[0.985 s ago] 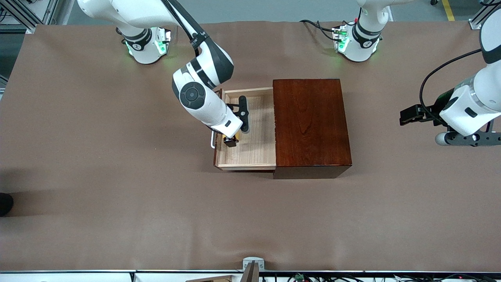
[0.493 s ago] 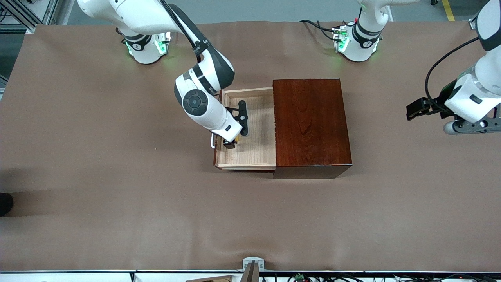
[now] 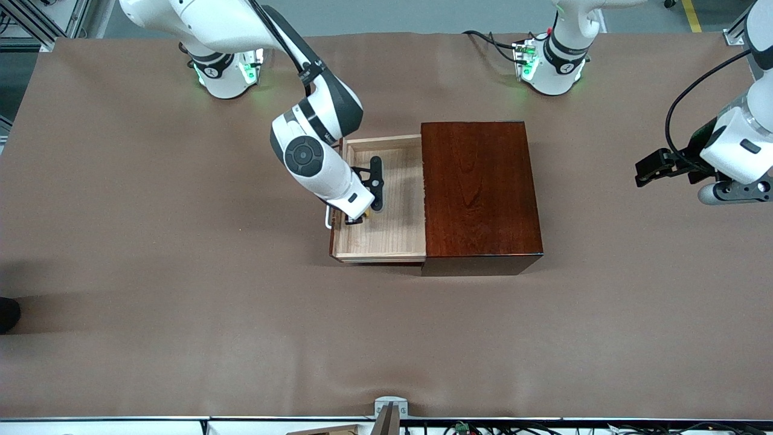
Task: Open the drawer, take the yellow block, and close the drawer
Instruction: 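Grasp the yellow cube with the right gripper and lift it out, then carry the cube away with the right gripper while the left gripper returns to the handle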
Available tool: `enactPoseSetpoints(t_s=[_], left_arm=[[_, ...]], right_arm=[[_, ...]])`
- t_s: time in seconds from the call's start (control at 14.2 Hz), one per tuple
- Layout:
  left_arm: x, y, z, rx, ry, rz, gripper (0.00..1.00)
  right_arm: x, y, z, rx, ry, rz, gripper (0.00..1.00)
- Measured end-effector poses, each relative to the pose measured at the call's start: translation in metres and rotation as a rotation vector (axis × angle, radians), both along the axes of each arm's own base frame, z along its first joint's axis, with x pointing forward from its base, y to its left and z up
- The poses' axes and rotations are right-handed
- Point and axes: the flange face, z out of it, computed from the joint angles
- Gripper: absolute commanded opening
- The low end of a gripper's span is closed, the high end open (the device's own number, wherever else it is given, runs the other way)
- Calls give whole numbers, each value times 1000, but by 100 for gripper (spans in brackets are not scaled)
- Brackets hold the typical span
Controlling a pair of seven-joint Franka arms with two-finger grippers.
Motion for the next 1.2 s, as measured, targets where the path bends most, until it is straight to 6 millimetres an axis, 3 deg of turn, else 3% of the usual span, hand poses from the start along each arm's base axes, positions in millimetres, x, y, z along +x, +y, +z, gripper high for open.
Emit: enactPoseSetpoints(t_s=[0.28, 0.49, 0.63, 0.77, 0.92, 1.2], left_arm=[[0, 1, 1, 0, -1, 3, 100], [0, 1, 1, 0, -1, 2, 100], [0, 1, 1, 0, -2, 2, 100], [0, 1, 2, 0, -4, 2, 100], [0, 1, 4, -1, -7, 2, 100], [0, -10, 6, -2, -12, -16, 100]], right_arm=[[-13, 10, 48, -7, 9, -142, 0], [-8, -16, 104, -53, 9, -292, 0], [3, -55, 144, -99, 2, -442, 0], [22, -109, 168, -141, 17, -586, 0], [47, -167, 169, -178, 25, -700, 0], [85, -282, 154, -239, 37, -920, 0]])
